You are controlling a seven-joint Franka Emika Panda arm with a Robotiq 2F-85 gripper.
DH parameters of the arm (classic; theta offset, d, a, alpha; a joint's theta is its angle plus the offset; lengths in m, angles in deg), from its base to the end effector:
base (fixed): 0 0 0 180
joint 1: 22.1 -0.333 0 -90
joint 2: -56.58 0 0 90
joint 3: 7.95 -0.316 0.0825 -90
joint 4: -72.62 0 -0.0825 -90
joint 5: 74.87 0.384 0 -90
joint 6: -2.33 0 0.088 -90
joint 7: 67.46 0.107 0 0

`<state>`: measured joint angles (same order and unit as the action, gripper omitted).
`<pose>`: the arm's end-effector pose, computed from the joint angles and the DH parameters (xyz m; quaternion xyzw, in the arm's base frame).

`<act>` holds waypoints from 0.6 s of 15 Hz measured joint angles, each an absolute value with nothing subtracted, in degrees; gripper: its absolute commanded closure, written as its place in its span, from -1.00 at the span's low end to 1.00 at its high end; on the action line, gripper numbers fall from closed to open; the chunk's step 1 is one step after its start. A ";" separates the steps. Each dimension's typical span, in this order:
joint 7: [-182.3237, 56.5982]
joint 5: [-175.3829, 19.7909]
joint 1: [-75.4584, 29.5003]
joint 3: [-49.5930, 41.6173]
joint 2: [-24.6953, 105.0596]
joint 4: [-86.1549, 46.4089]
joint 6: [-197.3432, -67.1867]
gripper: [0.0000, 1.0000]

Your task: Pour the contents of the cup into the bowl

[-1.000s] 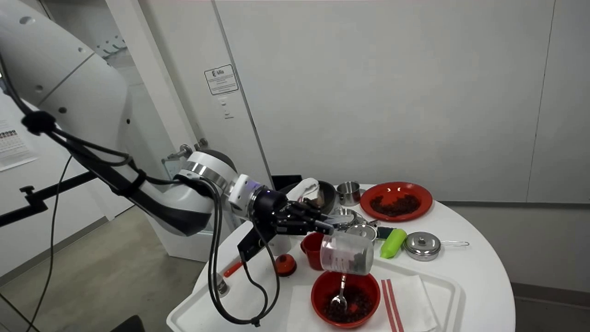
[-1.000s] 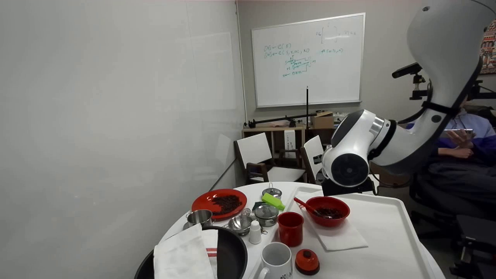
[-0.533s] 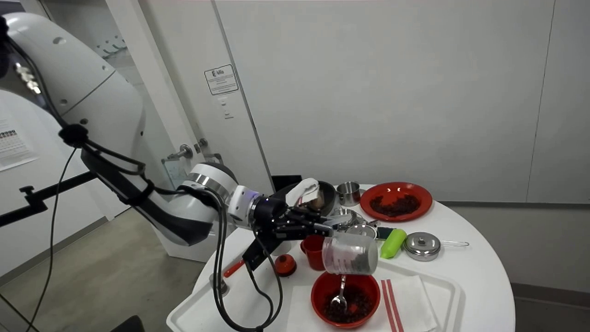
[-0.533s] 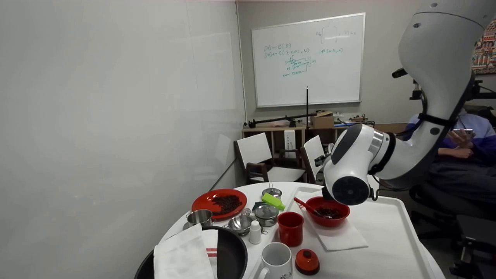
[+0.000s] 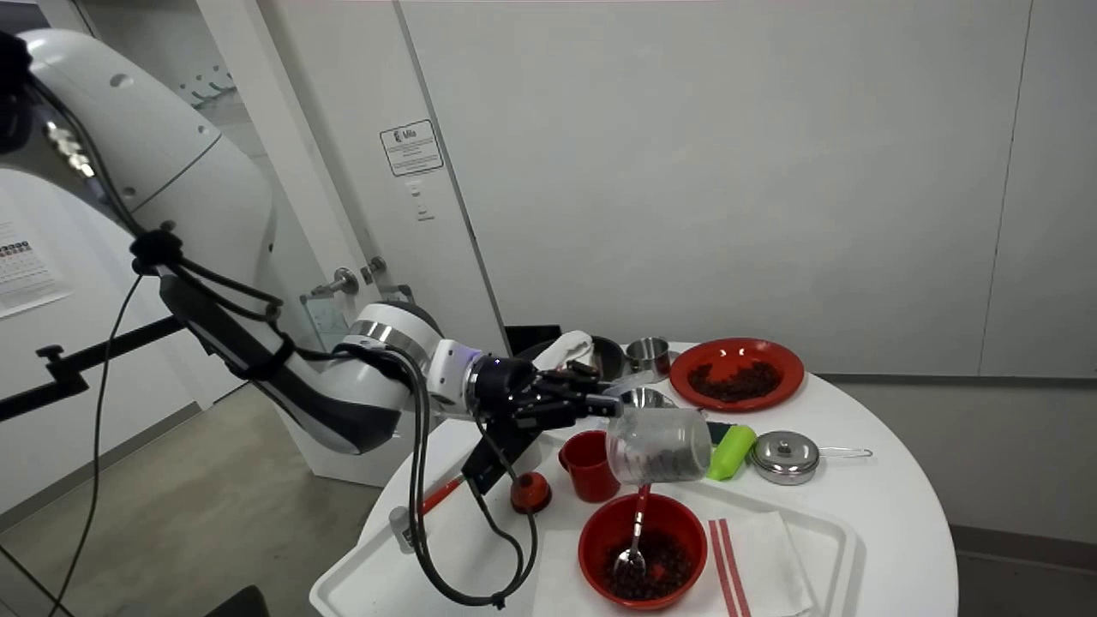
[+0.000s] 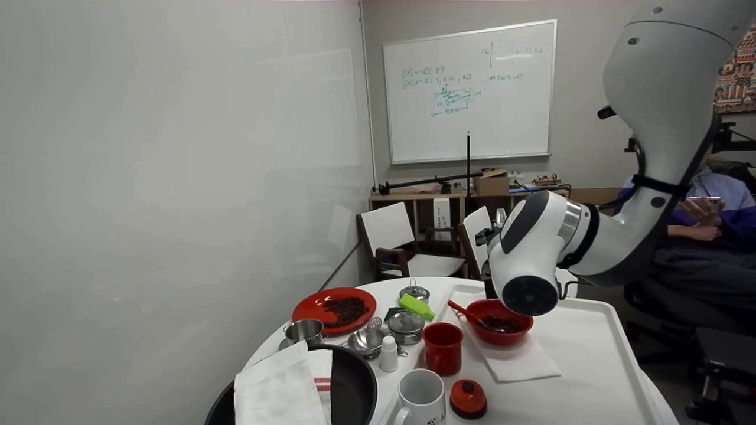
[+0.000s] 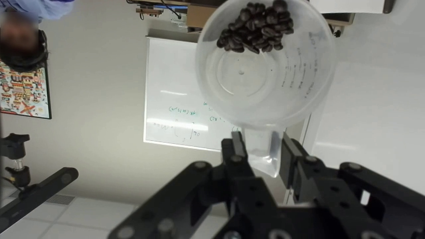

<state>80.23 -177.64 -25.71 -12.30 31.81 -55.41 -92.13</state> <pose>0.5276 -0.0241 0.2037 0.6003 -0.3730 0.5635 0.4277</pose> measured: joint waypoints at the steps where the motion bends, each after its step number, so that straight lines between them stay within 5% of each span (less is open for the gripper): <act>1: 80.45 -178.10 -25.71 -12.30 31.75 -55.39 -91.81 0.86; 9: 81.22 -181.17 -25.71 -12.35 31.01 -55.36 -89.34 0.86</act>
<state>81.22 -181.17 -25.71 -12.35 31.01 -55.36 -89.34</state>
